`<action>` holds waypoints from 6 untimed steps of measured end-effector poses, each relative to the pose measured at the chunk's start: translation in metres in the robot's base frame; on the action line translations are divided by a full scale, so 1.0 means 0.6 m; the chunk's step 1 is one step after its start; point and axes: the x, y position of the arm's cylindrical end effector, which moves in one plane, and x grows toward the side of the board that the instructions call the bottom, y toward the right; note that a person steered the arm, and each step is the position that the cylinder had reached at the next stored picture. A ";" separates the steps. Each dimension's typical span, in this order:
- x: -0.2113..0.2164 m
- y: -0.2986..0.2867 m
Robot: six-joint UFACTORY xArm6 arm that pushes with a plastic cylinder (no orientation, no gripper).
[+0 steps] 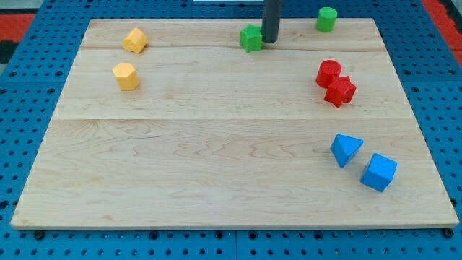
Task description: Move your arm diagonal to the top right of the red circle
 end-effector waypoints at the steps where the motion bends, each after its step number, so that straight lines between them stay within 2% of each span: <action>1: 0.036 0.074; 2: 0.077 0.177; 3: 0.079 0.264; 6: 0.080 0.316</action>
